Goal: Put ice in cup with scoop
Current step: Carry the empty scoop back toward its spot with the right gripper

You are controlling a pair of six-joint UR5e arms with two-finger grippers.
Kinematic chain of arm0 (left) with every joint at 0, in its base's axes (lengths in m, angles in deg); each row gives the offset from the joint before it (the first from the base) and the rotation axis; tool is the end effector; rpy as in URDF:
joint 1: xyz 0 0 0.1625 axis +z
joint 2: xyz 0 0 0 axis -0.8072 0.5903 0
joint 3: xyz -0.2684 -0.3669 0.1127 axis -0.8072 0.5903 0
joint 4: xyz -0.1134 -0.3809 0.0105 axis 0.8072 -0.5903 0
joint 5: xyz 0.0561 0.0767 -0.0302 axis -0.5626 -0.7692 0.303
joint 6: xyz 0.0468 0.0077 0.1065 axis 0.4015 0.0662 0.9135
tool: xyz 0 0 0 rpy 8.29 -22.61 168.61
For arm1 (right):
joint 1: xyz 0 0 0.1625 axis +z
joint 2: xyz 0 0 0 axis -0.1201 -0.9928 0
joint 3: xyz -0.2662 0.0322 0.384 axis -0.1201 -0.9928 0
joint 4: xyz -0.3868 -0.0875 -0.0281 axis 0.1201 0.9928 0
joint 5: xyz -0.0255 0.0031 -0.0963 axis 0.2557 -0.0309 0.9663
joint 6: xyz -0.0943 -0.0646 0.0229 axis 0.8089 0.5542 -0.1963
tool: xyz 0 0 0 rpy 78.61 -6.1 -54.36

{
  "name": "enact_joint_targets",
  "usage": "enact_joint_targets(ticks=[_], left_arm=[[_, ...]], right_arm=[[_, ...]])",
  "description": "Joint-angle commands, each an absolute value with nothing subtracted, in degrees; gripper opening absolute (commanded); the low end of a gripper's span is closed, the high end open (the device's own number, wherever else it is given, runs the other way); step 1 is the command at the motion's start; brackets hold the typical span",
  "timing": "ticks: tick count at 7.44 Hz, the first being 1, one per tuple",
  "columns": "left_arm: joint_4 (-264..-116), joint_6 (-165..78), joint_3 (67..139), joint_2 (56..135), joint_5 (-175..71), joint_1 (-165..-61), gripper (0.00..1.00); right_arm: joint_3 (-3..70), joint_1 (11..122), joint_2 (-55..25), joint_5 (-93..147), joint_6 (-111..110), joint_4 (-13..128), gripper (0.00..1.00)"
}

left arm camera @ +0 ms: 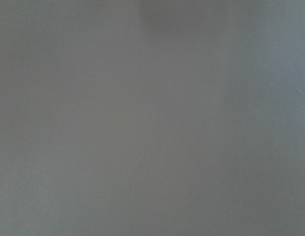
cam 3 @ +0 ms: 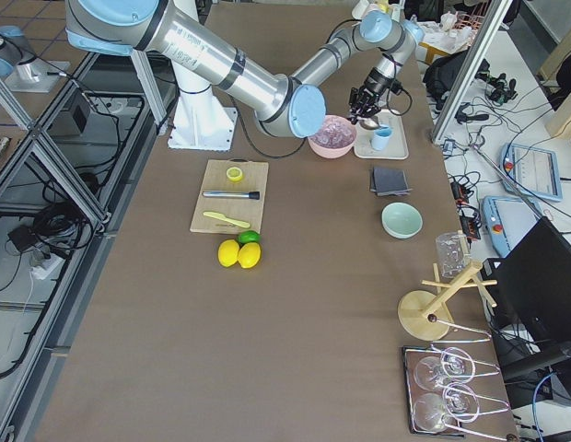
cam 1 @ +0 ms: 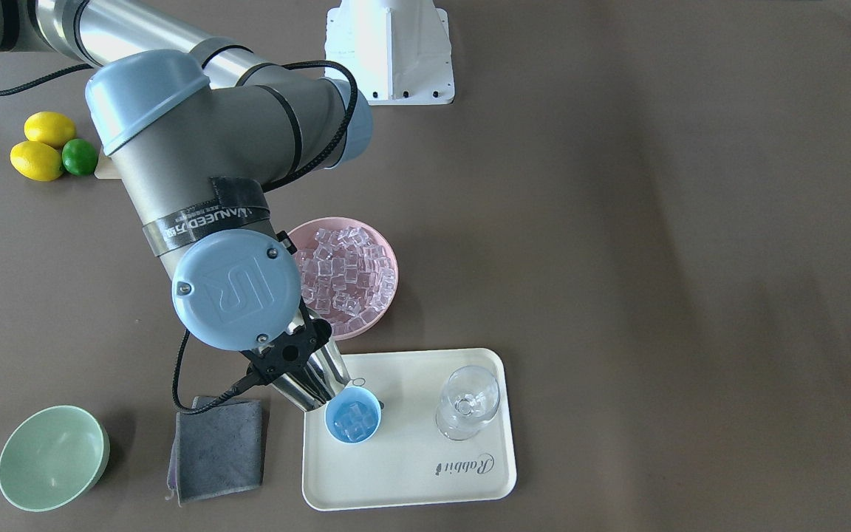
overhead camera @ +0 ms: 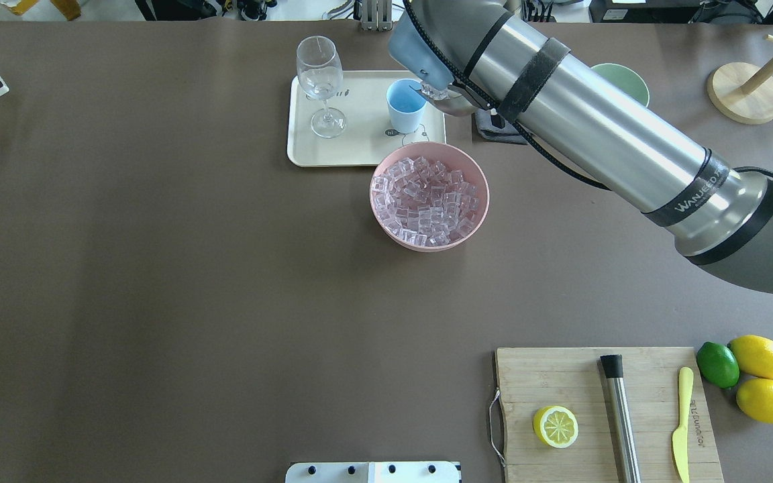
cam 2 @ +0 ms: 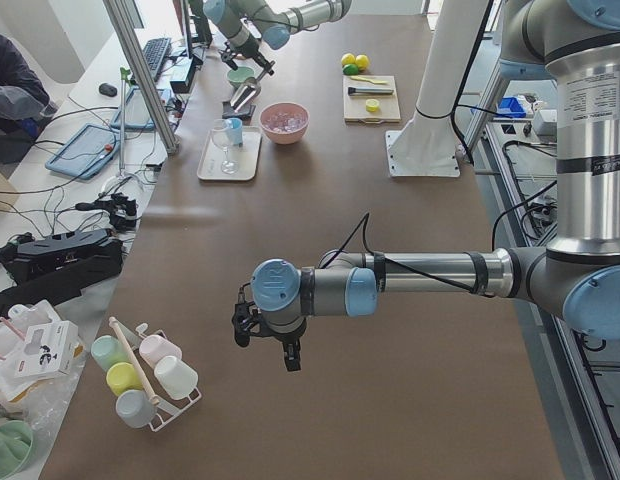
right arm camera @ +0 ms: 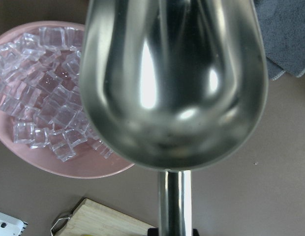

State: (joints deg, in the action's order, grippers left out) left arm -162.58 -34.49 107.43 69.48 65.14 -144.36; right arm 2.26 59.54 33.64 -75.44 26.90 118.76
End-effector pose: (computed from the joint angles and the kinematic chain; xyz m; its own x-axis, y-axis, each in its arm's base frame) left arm -0.0497 -0.4159 0.7195 0.6572 -0.1385 -0.7408 0.0722 0.9900 -0.1210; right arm -0.4375 -0.6823 0.1999 0.5714 -0.5755 0.5850 0.7222 0.6913 -0.0254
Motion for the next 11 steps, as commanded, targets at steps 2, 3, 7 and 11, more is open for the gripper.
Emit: enact_joint_targets(ticks=[2, 3, 7, 11], left_arm=[[-161.86, -34.49, 107.58, 69.05, 63.93, -144.43, 0.99], [-161.86, -34.57, 107.58, 69.05, 63.93, -144.43, 0.99], [-161.69, -34.58, 107.32, 68.96, 63.93, -144.35, 0.99], [-161.69, -34.57, 107.49, 68.60, 63.93, -144.52, 0.99]], right_arm=[[2.32, 59.54, 33.62, -75.14, 27.43, 118.84, 0.00], [4.85, 59.54, 32.32, -74.97, 27.35, 118.75, 0.00], [28.45, 62.26, 18.73, -69.98, 25.33, 123.66, 0.00], [52.19, 64.73, -7.43, -67.05, 12.12, 120.19, 0.00]])
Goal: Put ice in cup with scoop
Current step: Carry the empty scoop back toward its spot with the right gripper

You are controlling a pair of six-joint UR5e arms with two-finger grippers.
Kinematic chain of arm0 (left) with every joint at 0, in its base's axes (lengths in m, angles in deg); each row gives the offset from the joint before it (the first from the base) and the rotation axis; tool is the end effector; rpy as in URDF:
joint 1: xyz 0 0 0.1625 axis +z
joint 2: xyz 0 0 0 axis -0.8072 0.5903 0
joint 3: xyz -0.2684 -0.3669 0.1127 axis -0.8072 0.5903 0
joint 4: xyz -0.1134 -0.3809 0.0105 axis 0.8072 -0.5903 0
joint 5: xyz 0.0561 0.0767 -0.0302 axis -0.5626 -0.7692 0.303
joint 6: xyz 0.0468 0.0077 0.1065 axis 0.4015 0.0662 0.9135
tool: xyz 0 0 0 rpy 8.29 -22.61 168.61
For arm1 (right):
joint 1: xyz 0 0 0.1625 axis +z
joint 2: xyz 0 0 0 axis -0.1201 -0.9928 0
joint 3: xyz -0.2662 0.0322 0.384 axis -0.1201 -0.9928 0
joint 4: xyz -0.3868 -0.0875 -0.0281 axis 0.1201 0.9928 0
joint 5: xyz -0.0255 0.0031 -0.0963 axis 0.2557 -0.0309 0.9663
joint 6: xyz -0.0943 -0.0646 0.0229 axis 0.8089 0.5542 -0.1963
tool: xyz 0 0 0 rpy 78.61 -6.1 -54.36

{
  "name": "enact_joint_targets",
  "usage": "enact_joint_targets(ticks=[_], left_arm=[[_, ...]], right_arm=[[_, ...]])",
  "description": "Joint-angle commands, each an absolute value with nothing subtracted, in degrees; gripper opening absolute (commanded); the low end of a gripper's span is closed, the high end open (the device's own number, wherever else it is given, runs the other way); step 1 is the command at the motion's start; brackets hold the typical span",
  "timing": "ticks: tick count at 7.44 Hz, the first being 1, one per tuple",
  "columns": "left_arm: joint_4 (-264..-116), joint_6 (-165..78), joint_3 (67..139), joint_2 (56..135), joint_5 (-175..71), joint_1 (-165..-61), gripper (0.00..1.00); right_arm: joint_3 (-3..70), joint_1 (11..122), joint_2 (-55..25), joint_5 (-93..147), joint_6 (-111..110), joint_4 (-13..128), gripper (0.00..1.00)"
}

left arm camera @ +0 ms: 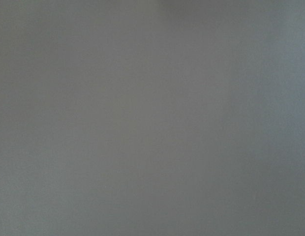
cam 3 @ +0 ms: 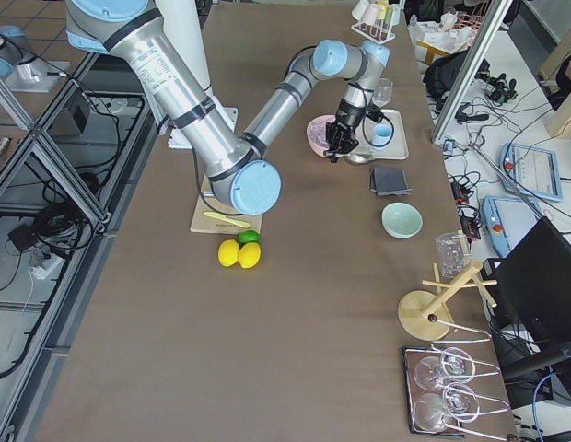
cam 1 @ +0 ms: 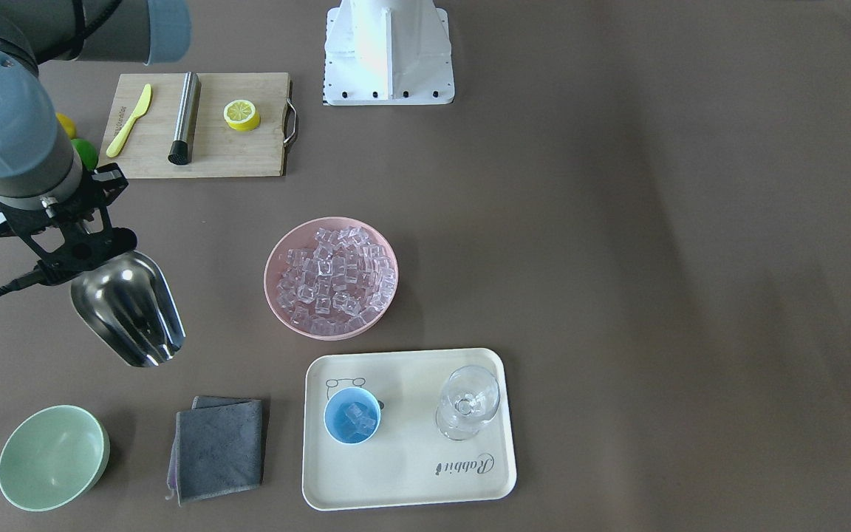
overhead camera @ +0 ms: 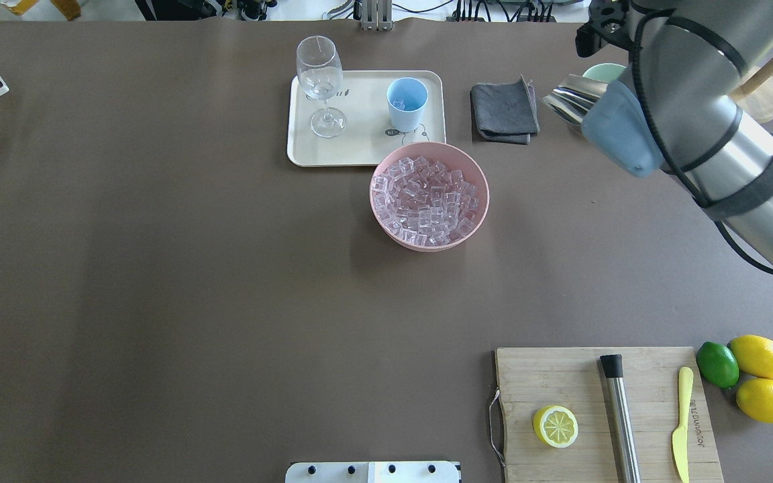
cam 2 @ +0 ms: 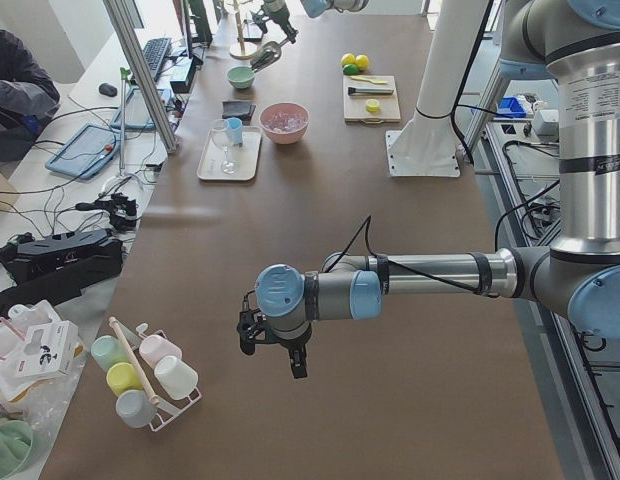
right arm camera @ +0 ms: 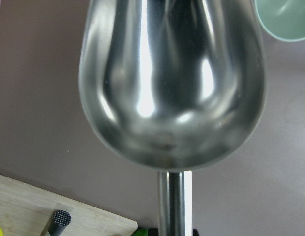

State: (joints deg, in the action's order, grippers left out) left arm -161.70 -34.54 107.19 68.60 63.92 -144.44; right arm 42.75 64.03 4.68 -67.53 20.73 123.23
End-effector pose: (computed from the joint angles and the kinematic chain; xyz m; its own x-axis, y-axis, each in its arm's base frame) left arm -0.0519 -0.4053 0.7311 0.6725 -0.1650 -0.7215 0.0757 0.9850 -0.1548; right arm -0.2741 -0.5716 0.3342 0.7031 -0.5453 0.4564 0.6026 0.7977 0.0250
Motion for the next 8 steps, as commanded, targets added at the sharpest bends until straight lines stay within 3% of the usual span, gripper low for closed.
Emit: enact_joint_targets(ticks=[1, 3, 5, 8], left_arm=[[-161.69, -34.58, 107.58, 68.61, 64.02, -144.52, 0.99], [-161.69, -34.58, 107.58, 68.87, 64.02, -144.52, 0.99], [-161.69, -34.49, 107.93, 68.78, 64.02, -144.52, 0.99], [-161.69, -34.58, 107.85, 68.96, 64.02, -144.43, 0.99]], right_arm=[[55.90, 64.82, -12.99, -67.40, 7.61, 118.07, 0.00], [54.90, 65.34, -17.86, -72.73, -0.38, 111.41, 0.00], [49.29, 65.78, -21.21, -78.19, -11.79, 96.68, 0.00], [45.39, 65.00, -22.45, -81.81, -20.28, 86.59, 0.00]])
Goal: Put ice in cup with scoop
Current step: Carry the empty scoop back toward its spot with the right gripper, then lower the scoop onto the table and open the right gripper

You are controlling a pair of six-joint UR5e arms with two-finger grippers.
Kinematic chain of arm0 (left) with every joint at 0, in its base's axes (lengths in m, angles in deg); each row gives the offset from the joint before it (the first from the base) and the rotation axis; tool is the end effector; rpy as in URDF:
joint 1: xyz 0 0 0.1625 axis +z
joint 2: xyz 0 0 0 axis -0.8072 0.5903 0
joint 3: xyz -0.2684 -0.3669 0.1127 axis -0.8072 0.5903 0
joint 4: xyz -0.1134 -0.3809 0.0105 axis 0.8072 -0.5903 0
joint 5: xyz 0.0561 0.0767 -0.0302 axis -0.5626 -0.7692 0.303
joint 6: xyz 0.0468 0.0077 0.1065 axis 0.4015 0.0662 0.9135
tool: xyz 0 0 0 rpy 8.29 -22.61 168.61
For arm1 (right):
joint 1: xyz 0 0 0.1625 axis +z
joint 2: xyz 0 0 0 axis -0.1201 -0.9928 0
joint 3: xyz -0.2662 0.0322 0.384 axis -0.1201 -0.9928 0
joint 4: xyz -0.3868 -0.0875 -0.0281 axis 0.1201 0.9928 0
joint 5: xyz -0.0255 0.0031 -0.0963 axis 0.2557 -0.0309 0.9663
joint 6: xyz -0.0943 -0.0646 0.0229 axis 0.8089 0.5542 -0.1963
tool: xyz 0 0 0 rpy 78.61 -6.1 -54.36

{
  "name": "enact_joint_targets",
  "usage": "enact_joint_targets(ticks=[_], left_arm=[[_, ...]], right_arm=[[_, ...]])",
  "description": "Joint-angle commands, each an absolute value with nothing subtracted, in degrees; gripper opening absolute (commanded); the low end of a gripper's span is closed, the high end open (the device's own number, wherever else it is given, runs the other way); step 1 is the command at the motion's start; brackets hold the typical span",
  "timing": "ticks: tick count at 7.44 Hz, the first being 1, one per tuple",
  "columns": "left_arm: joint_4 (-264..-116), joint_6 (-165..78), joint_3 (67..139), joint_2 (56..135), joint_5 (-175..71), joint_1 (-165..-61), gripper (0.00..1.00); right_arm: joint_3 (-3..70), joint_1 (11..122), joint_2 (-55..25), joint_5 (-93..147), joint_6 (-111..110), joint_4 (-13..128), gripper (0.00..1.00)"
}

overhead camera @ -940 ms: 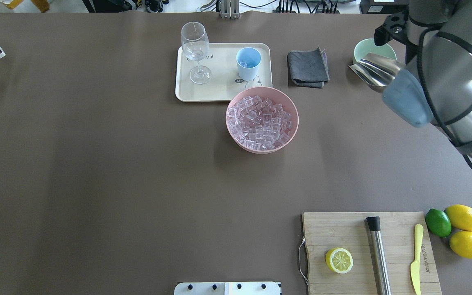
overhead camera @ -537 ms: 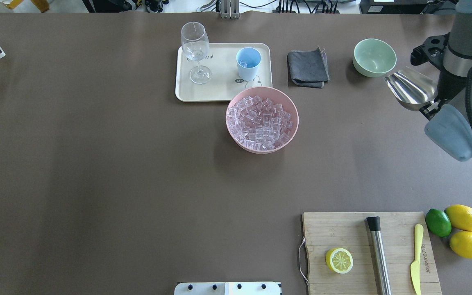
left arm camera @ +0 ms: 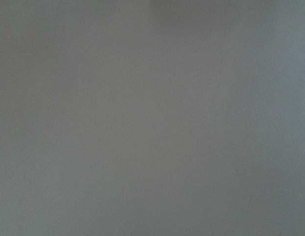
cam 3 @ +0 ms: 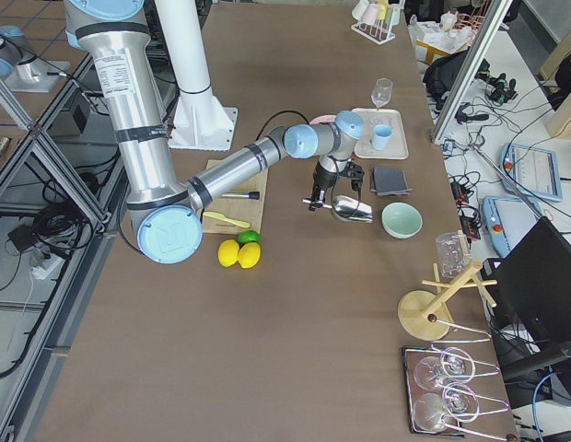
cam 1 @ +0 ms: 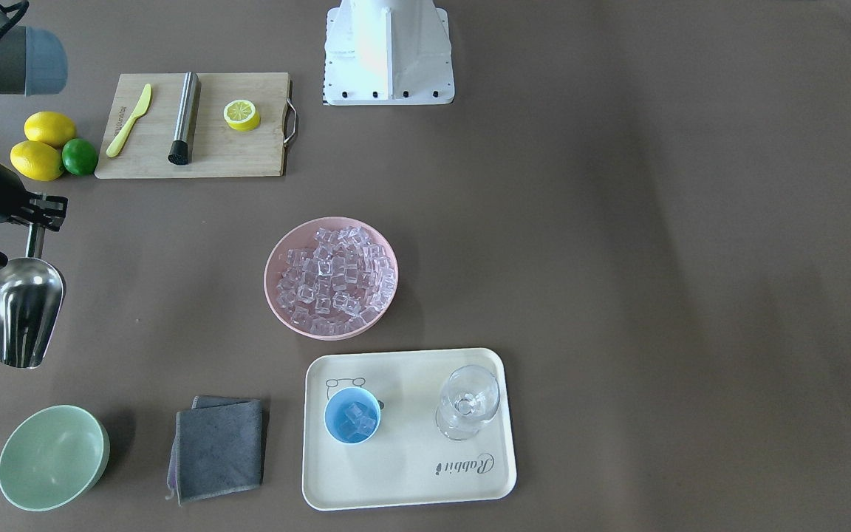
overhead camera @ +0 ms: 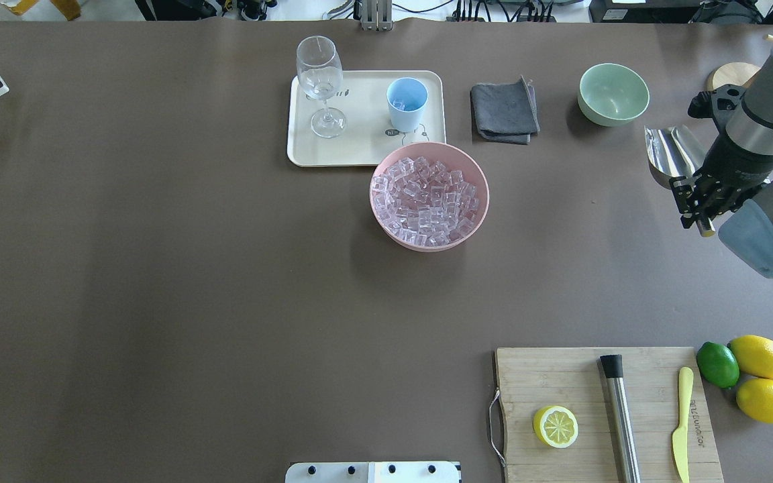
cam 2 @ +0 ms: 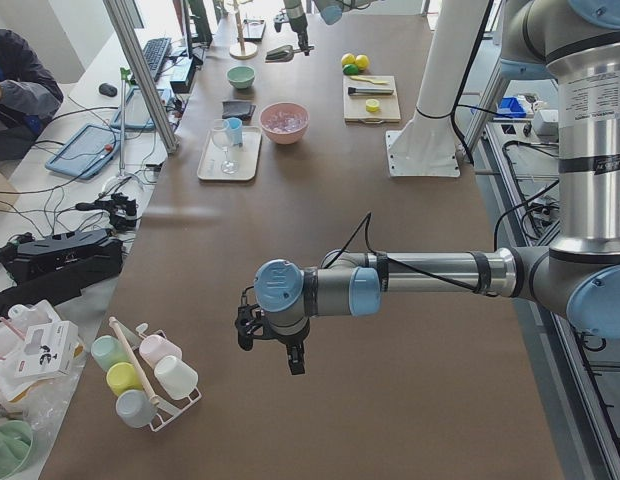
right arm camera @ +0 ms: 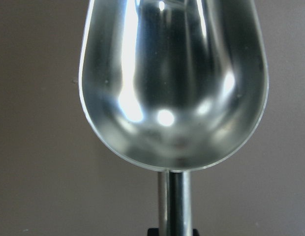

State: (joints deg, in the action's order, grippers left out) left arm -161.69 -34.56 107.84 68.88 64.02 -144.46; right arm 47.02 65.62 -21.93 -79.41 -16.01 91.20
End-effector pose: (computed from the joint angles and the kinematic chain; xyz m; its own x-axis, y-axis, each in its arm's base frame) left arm -0.0519 -0.4092 0.7236 0.6712 -0.1541 -0.7251 0.0761 0.9873 -0.1393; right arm -0.2314 -0.4962 0.5089 0.7912 0.0347 0.6105 0.1100 0.9740 -0.1980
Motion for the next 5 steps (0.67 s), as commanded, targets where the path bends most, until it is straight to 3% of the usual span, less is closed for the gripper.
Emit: enact_joint_targets(ticks=[1, 5], left_arm=[[-161.69, -34.58, 107.85, 68.96, 64.11, -144.43, 0.99], [-161.69, -34.58, 107.85, 68.87, 64.11, -144.43, 0.99]], right_arm=[[45.48, 63.34, -22.45, -83.13, -23.08, 85.80, 0.00], [45.57, 56.31, -22.01, -83.23, -31.36, 81.31, 0.00]])
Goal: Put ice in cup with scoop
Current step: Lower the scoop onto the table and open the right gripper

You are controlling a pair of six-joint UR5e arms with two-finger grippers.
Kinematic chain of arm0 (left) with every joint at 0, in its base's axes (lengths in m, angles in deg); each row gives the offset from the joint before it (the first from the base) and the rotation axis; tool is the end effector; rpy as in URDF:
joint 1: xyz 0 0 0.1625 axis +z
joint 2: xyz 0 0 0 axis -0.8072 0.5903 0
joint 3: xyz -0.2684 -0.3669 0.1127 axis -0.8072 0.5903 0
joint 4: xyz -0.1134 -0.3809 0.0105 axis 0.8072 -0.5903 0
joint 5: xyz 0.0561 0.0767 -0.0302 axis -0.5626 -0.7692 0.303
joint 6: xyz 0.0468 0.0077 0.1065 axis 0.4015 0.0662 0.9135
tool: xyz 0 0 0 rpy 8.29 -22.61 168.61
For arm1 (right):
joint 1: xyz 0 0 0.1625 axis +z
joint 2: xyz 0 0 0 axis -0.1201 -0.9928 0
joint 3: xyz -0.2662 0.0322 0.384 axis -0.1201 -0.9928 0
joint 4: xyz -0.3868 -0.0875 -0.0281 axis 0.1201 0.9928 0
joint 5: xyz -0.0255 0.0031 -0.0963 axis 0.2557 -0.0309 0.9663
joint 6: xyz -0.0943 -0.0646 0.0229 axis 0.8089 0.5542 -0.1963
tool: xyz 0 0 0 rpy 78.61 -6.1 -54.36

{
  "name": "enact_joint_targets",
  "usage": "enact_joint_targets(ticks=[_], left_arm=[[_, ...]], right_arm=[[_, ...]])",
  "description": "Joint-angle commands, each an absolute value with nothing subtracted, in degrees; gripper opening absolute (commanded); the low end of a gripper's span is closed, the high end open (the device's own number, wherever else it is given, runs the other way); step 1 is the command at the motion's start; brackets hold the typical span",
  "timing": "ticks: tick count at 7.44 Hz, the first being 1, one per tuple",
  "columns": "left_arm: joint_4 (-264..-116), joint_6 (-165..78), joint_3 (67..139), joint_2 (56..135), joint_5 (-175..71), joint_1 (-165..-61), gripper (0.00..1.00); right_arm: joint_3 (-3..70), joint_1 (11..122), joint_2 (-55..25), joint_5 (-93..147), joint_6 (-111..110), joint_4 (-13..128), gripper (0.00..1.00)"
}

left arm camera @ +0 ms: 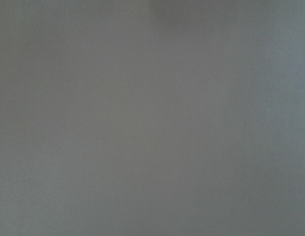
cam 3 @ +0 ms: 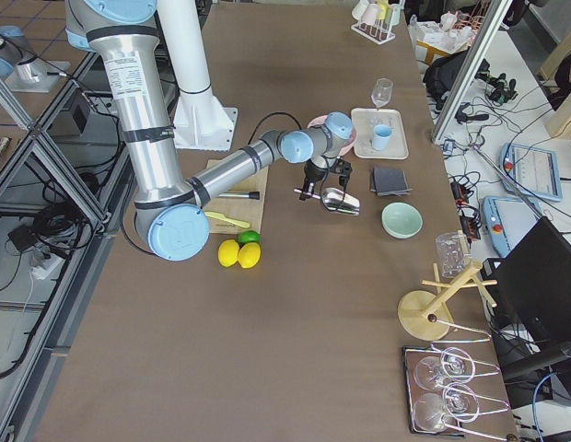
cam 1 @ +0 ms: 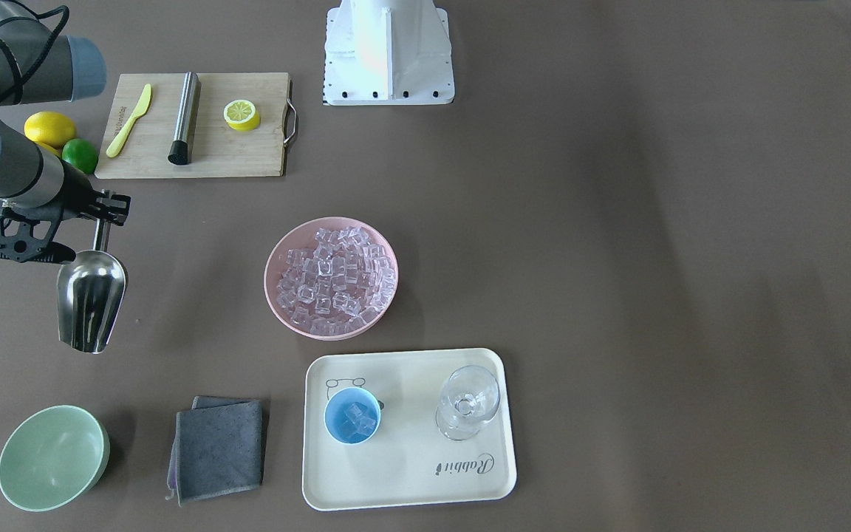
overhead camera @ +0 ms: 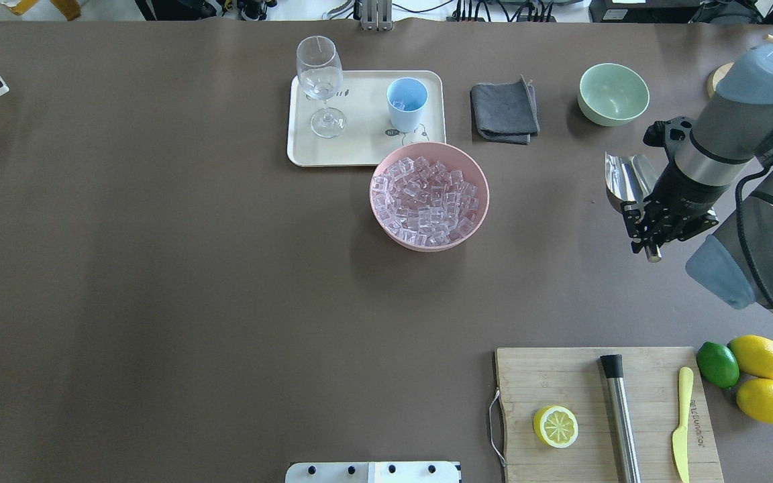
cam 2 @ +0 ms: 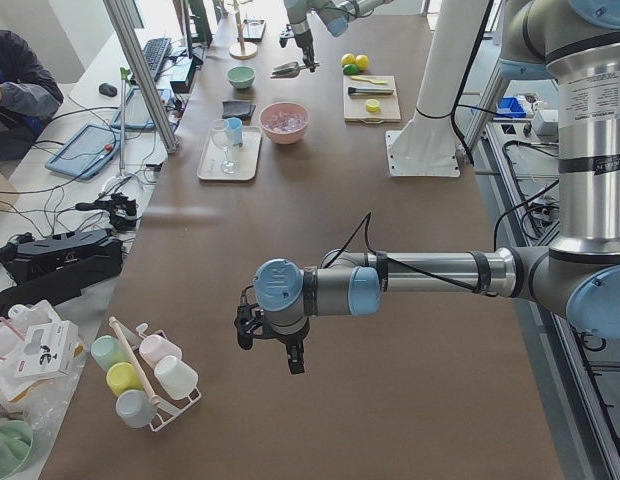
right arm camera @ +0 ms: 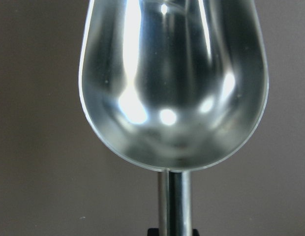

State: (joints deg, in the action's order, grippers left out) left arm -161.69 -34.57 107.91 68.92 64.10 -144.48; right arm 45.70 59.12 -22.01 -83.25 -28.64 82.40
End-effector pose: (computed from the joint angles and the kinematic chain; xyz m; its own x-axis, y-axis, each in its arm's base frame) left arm -0.0519 -0.4097 0.7226 0.6701 -0.1531 -0.7263 0.0765 0.9875 -0.1376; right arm -0.2974 -0.4718 0.4971 0.7413 0.1059 0.6628 0.0939 0.9614 -0.2587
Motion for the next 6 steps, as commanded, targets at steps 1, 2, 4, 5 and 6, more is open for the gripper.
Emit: enact_joint_targets(ticks=[1, 2, 4, 5, 6], left_arm=[[-161.69, -34.58, 107.85, 68.87, 64.11, -144.35, 0.99], [-161.69, -34.58, 107.85, 68.78, 64.11, -144.43, 0.99], [-161.69, -34.58, 107.76, 68.52, 64.11, -144.43, 0.99], [-161.69, -34.58, 107.67, 68.52, 64.11, -144.17, 0.99], [-161.69, -34.58, 107.50, 68.52, 64.11, -144.08, 0.99]], right_arm=[[45.65, 55.42, -22.53, -83.31, -31.45, 81.31, 0.00], [45.74, 55.07, -22.97, -83.40, -31.54, 81.40, 0.00], [45.57, 54.45, -23.77, -83.32, -31.46, 81.31, 0.00], [45.56, 54.27, -23.94, -83.40, -31.45, 81.31, 0.09], [45.56, 54.18, -23.95, -83.32, -31.45, 81.31, 0.41]])
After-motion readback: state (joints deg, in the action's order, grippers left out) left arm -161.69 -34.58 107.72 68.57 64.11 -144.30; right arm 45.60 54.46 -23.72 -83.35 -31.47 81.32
